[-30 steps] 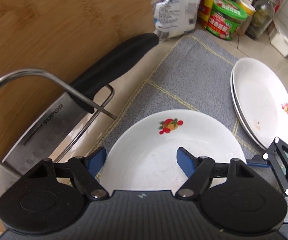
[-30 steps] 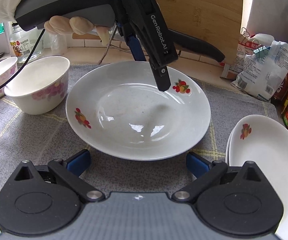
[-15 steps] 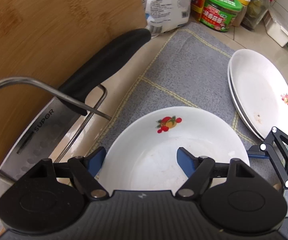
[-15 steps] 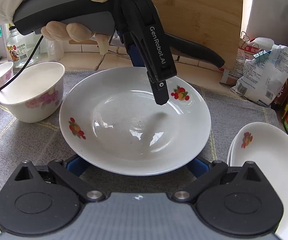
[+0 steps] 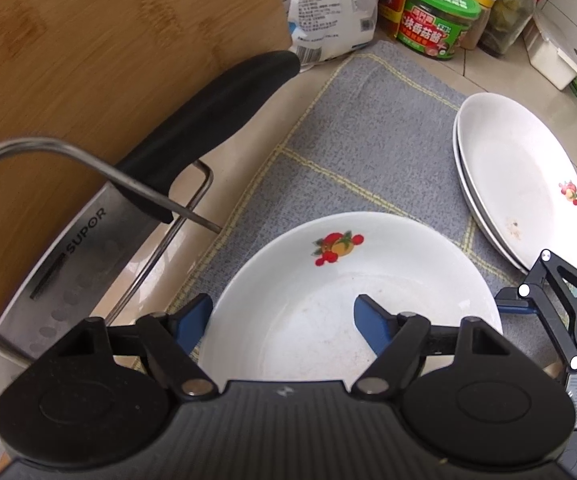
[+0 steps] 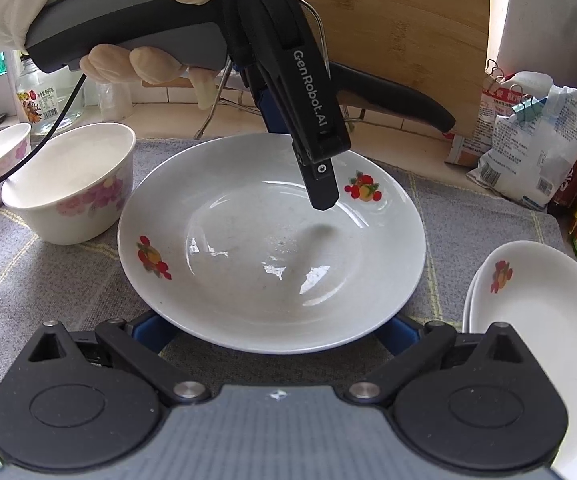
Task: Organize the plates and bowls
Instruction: 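Lift the flowered plate off the towel with the left tool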
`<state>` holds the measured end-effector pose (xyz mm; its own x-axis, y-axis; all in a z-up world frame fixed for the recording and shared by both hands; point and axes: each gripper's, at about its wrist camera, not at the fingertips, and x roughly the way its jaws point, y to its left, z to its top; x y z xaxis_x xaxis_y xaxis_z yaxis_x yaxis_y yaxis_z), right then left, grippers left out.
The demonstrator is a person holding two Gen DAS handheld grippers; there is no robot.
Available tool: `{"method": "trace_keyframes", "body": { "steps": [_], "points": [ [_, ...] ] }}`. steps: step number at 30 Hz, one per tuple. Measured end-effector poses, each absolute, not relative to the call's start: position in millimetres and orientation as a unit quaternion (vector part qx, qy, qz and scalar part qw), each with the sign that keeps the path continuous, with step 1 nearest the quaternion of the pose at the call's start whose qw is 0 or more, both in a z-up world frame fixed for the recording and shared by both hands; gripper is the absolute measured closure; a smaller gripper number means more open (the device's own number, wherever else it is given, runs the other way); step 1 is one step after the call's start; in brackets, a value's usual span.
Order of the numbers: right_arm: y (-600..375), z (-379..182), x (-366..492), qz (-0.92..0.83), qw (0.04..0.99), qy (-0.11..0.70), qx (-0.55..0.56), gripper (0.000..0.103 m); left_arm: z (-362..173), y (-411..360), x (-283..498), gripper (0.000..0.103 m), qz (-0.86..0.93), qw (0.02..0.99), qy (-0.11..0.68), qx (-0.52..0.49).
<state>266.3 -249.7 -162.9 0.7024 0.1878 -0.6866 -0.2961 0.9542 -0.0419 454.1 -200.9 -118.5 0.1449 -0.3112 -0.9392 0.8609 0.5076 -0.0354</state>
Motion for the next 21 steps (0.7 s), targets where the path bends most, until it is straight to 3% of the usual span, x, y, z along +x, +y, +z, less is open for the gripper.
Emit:
{"method": "trace_keyframes", "body": {
  "steps": [21],
  "points": [
    [-257.2,-156.5,261.4,0.150,0.920,0.356,-0.060,0.000,-114.8,-191.3,451.2,0.027,-0.417,0.707,0.506,0.265]
  ]
}}
